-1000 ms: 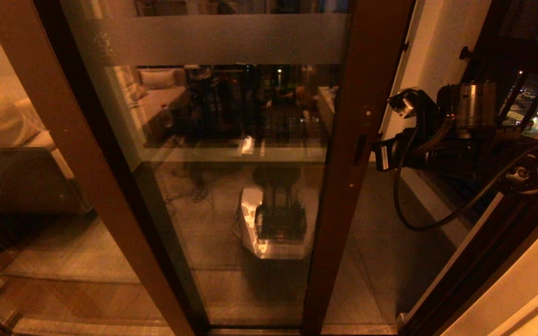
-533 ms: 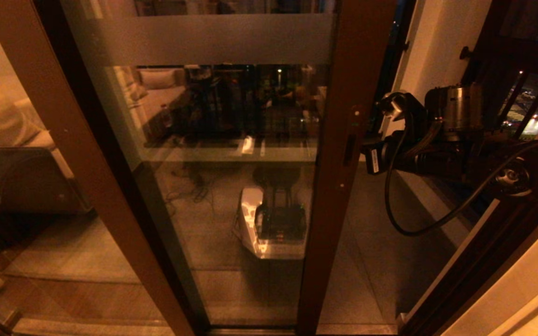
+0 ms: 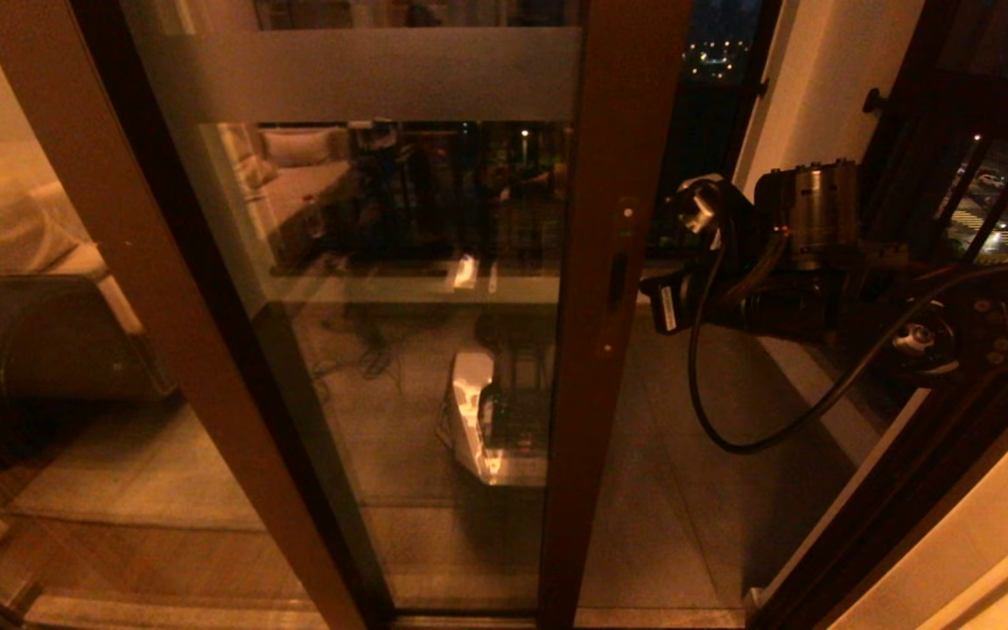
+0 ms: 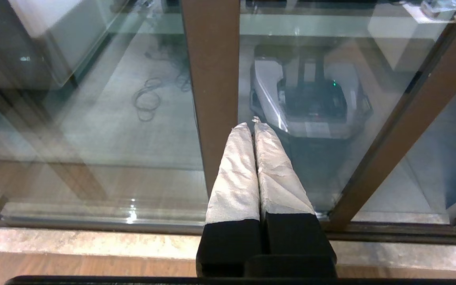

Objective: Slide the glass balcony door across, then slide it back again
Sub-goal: Open the slid door

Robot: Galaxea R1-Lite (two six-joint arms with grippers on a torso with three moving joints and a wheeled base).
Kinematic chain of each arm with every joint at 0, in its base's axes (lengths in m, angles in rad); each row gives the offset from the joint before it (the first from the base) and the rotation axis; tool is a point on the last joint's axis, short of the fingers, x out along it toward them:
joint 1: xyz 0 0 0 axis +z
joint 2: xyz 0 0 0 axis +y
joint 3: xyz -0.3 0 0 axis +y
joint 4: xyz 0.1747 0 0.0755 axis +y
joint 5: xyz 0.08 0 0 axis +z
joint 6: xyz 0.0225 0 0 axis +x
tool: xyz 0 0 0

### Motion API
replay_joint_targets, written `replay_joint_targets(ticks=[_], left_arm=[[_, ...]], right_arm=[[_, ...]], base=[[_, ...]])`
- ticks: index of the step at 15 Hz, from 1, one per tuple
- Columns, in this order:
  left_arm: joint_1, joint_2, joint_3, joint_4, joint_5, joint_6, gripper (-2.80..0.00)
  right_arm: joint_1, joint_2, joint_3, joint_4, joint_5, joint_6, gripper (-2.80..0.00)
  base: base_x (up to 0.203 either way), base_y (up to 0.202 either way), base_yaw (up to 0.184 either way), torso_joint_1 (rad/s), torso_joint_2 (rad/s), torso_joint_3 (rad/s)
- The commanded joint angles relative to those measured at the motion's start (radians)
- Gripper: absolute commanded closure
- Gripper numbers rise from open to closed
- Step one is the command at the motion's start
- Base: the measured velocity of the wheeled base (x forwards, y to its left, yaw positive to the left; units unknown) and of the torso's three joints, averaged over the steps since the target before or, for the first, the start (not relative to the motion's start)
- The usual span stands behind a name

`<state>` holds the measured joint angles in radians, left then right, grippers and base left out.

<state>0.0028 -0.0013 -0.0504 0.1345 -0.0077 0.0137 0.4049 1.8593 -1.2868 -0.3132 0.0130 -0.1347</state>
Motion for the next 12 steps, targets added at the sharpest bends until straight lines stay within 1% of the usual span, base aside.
replay_joint_targets(ticks=[1, 8, 10, 12], left_arm=[[0.0, 0.001, 0.0, 0.001, 0.0, 0.0, 0.0], [0.0, 0.001, 0.0, 0.001, 0.0, 0.0, 0.0], [0.0, 0.001, 0.0, 0.001, 0.0, 0.0, 0.0], [0.0, 0.001, 0.0, 0.002, 0.0, 0.0, 0.0]], right_arm=[[0.011, 0.01, 0.0, -0.012, -0.01, 0.002, 0.0], [0.017, -0.003, 0.01, -0.021, -0.025, 0.018, 0.0], [0.012, -0.06, 0.052, -0.018, -0.03, 0.018, 0.0], [0.006, -0.16, 0.116, -0.012, -0.028, 0.017, 0.0]], base=[[0.0, 0.0, 0.0, 0.0, 0.0, 0.0], [0.0, 0.0, 0.0, 0.0, 0.0, 0.0], [0.0, 0.0, 0.0, 0.0, 0.0, 0.0], [0.0, 0.0, 0.0, 0.0, 0.0, 0.0]])
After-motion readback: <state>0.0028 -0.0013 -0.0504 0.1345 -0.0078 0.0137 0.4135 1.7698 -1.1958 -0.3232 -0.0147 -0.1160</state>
